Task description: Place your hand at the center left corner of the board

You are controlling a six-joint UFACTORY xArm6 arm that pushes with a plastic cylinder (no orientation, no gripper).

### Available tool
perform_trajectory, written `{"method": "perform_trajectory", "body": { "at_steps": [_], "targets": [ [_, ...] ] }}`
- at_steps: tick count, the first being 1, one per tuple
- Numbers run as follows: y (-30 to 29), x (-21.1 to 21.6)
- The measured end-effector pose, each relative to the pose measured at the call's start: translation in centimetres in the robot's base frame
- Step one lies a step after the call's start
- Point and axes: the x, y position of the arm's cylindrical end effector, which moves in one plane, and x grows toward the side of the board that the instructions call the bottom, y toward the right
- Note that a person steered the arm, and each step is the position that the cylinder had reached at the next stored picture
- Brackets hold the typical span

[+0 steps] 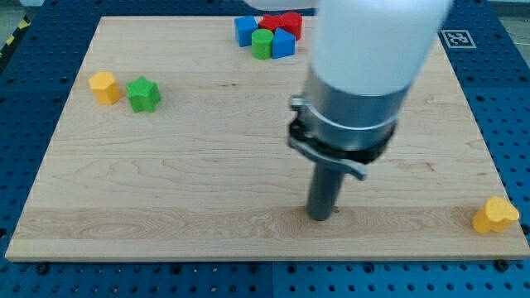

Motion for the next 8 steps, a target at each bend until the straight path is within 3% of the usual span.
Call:
{"method": "perform_trajectory", "body": {
  "at_steps": [4,8],
  "targets": [
    [-14.3,-6.1],
    [-14.9,-6.5]
  ]
}}
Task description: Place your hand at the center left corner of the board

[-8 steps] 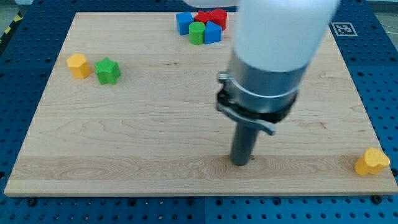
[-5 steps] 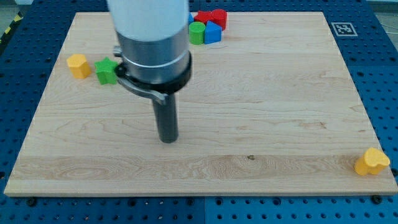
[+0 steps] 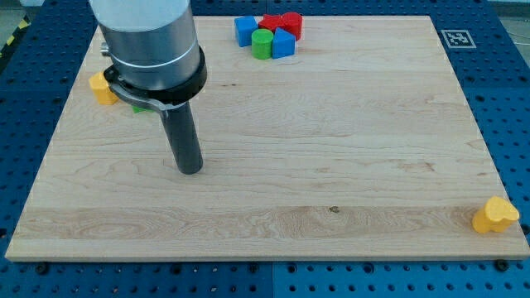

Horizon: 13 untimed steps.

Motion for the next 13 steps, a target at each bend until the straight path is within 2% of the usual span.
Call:
{"method": "perform_trajectory", "body": {
  "at_steps": [9,12,13],
  "targets": [
    [-3.6,0.0],
    [-16.1,-0.9],
    [-19.4,-4.2]
  ]
}}
